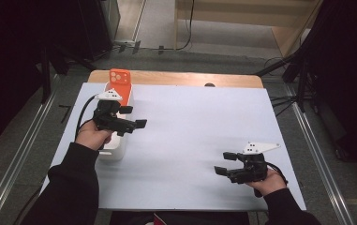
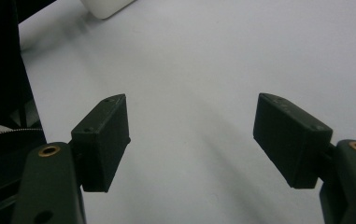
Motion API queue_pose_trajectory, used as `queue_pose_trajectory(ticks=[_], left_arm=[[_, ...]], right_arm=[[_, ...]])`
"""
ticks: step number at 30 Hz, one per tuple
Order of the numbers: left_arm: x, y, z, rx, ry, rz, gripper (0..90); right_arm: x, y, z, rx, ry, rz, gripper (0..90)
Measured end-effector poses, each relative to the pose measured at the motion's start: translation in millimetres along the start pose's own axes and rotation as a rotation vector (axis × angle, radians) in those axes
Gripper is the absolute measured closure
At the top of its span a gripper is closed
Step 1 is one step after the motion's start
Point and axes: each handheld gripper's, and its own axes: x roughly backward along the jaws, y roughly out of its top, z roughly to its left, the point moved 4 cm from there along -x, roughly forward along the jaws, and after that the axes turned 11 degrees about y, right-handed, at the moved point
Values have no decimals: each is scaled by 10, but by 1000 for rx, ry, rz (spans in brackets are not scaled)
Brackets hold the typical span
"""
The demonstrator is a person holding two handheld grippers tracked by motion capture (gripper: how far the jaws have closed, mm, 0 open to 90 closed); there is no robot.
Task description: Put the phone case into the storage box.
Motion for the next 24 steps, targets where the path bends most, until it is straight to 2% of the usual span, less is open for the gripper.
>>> queue_pose_trajectory(ticks=[4,12,17,24], left_arm=[[19,-50,-40,-7,-6,-6,149],[37,-152,-128,-56,-17,-18,149],[58,-204,-170,-67,-25,-23,149],[39,-305,-227,-82,-35,-1,149]], right_arm=[[-4,1,3,-2,1,2,259],[-6,1,5,1,2,2,260],[-9,0,6,-1,4,5,260],[-13,0,10,1,4,7,260]])
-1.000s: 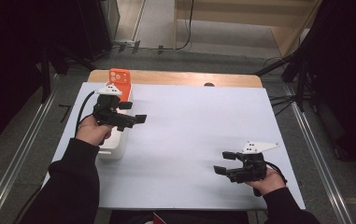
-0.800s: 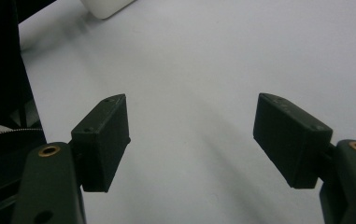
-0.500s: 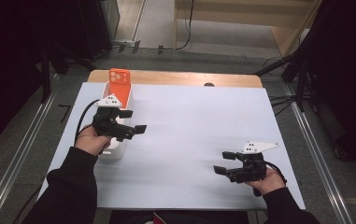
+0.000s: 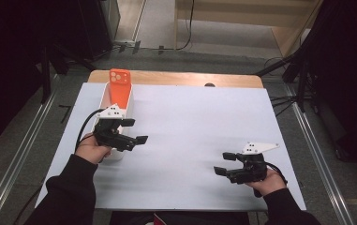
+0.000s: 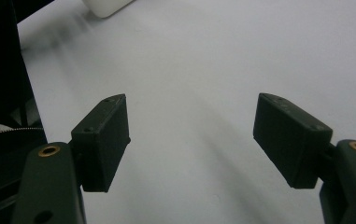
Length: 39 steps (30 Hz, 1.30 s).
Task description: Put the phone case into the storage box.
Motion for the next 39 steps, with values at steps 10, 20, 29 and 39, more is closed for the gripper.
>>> queue_pose_trajectory(ticks=[10,20,29,39], left_arm=[[-8,-97,-75,-8,-10,8,149],[-40,-222,-165,-34,-22,33,149],[-44,-315,-211,-46,-24,38,149],[-18,-383,-277,-66,-24,17,149]], right_arm=[[-2,-1,-3,-2,1,0,260],[-4,-1,-5,-5,2,2,260],[-8,1,-7,-4,0,1,260],[-10,1,-13,-7,-1,3,260]])
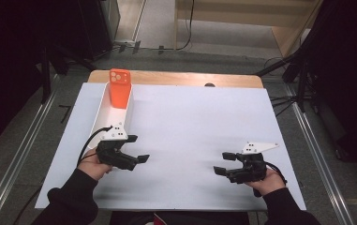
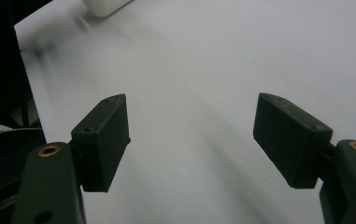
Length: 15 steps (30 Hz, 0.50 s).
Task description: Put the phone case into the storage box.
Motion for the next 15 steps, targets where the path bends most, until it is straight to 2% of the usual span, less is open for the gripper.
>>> queue_pose_trajectory(ticks=[15], left_arm=[[7,-128,-147,-57,-37,32,149]], right_arm=[[3,1,1,3,1,-4,260]])
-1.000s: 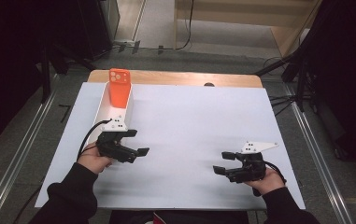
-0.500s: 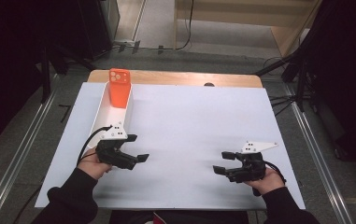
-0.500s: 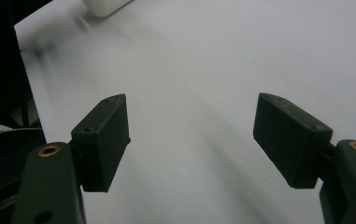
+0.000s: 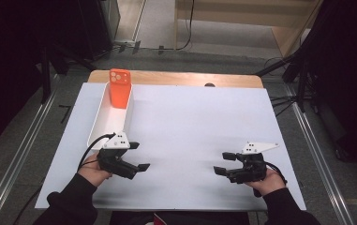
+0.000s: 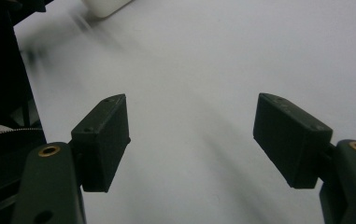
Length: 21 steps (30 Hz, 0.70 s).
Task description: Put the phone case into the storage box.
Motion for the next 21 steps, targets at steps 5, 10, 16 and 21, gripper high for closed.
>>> queue_pose_trajectory(ticks=[5,10,16,21], left_arm=[[8,-39,-21,2,-17,5,149],[11,-84,-51,1,-29,17,149],[46,-143,-64,-7,-22,14,149],[75,-175,-86,-27,-41,12,149]], right_arm=[[0,0,0,0,0,-1,260],[0,1,1,2,0,-1,260],[2,1,5,2,1,-1,260],[0,2,4,3,0,0,260]])
